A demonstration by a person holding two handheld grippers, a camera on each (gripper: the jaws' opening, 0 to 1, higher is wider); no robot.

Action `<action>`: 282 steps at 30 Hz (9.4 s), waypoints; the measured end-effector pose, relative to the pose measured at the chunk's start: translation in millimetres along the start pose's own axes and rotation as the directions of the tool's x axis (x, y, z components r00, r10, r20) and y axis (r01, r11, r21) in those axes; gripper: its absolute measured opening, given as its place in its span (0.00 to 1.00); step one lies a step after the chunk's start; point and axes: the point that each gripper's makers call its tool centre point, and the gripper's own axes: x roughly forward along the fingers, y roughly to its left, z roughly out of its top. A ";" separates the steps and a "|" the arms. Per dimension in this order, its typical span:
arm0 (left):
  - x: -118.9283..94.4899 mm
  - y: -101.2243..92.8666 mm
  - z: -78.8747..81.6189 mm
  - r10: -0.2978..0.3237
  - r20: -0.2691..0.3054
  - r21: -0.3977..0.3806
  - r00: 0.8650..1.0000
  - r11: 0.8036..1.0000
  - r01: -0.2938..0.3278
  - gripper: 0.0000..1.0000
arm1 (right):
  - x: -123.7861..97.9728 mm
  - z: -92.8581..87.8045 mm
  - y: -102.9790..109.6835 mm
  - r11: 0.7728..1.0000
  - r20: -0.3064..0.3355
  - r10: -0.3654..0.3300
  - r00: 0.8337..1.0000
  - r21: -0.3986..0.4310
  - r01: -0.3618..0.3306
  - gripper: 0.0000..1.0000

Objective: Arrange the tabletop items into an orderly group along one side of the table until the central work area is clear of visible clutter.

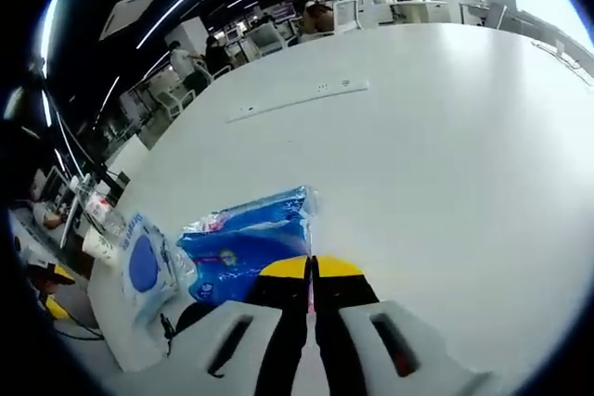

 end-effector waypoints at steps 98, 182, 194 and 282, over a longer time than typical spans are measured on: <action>45.9 78.6 51.4 0.046 0.030 -0.009 0.999 0.999 -0.045 0.41 | -38.5 -48.2 129.1 0.974 -0.041 0.187 0.982 -0.120 -0.191 0.07; 97.3 124.5 36.5 0.139 -0.065 -0.332 0.988 0.931 -0.153 0.00 | 27.3 -32.9 164.2 0.966 -0.106 0.211 0.972 -0.129 -0.224 0.00; 112.3 125.8 31.3 0.129 -0.094 -0.367 0.987 0.917 -0.154 0.00 | 45.2 -45.1 148.2 0.970 -0.159 0.187 0.969 -0.124 -0.207 0.00; 6.3 95.1 -33.0 0.146 -0.069 -0.175 0.987 0.972 -0.156 0.23 | 16.4 -36.3 196.0 0.941 -0.168 0.177 0.970 -0.261 -0.217 0.08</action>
